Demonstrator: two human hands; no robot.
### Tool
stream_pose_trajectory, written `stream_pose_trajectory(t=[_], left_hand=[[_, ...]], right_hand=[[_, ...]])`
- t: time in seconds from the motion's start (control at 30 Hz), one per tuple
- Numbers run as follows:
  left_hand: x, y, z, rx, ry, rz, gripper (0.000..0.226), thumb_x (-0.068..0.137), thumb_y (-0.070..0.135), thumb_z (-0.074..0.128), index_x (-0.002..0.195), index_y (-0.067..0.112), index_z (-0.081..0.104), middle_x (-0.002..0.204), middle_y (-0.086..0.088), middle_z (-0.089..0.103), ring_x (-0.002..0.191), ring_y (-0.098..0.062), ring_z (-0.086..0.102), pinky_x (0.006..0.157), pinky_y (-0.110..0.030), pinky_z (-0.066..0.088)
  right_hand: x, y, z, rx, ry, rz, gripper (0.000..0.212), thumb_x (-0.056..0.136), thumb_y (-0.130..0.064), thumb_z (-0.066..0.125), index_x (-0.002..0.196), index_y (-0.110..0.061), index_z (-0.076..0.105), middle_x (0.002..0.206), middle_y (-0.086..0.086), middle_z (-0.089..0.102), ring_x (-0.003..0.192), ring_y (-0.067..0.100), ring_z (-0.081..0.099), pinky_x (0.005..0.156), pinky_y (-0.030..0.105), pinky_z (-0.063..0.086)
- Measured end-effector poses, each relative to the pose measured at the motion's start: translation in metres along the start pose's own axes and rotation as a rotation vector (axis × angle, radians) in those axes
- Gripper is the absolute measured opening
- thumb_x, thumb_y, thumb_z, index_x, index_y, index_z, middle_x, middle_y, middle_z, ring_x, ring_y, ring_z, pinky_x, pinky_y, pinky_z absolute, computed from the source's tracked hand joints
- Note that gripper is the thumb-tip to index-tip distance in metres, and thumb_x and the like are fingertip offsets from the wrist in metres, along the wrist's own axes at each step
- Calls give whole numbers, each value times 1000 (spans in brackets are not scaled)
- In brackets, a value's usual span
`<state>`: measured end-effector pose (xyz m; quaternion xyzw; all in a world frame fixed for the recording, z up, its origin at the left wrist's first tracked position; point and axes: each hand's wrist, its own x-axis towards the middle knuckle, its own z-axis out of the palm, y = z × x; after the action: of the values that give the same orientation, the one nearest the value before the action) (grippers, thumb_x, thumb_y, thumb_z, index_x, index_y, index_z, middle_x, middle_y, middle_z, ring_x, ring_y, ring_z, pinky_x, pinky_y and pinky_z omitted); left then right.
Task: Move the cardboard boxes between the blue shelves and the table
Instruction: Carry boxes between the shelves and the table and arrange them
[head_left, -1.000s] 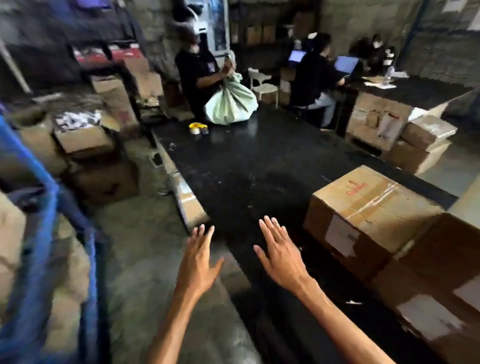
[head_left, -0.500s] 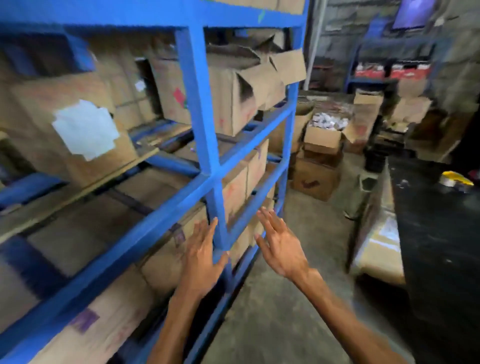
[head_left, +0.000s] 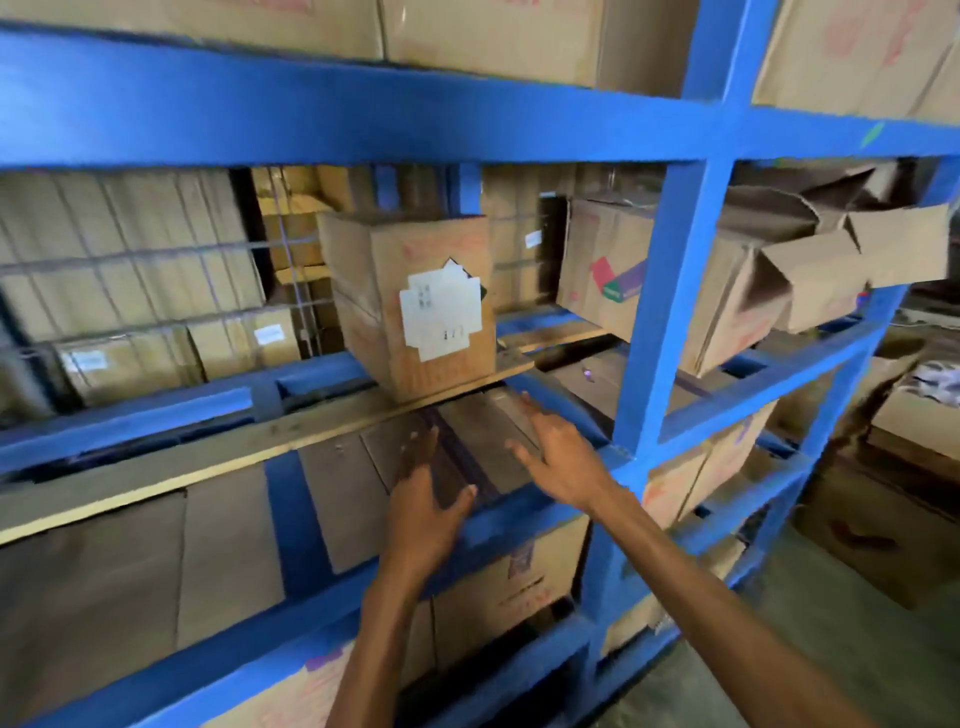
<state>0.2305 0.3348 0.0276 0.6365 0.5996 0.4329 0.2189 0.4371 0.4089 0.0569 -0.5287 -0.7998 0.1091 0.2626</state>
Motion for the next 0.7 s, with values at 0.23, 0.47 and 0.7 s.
stream_pose_trajectory(t=[0.23, 0.47, 0.7], left_hand=[[107, 15, -21, -52, 161, -85, 66, 89, 18, 73, 149, 14, 45, 143, -1, 52, 129, -16, 51, 99, -8, 39], [185, 2, -31, -247, 223, -198, 82, 86, 42, 78, 151, 11, 37, 142, -11, 55, 130, -33, 55, 101, -37, 46], [233, -33, -30, -279, 239, -282, 116, 60, 84, 69, 154, 30, 26, 140, -12, 56, 126, -35, 57, 100, -52, 51]], right_hand=[[136, -6, -2, 272, 21, 78, 70, 93, -48, 65, 154, -26, 38, 146, 5, 57, 132, 28, 56, 105, 37, 46], [230, 2, -8, 455, 54, 322, 119, 73, -63, 82, 160, -16, 16, 153, 9, 48, 138, 30, 48, 104, 37, 45], [274, 21, 2, 619, -74, 234, 73, 75, -45, 88, 135, -28, 50, 136, -3, 64, 125, 21, 60, 107, 43, 50]])
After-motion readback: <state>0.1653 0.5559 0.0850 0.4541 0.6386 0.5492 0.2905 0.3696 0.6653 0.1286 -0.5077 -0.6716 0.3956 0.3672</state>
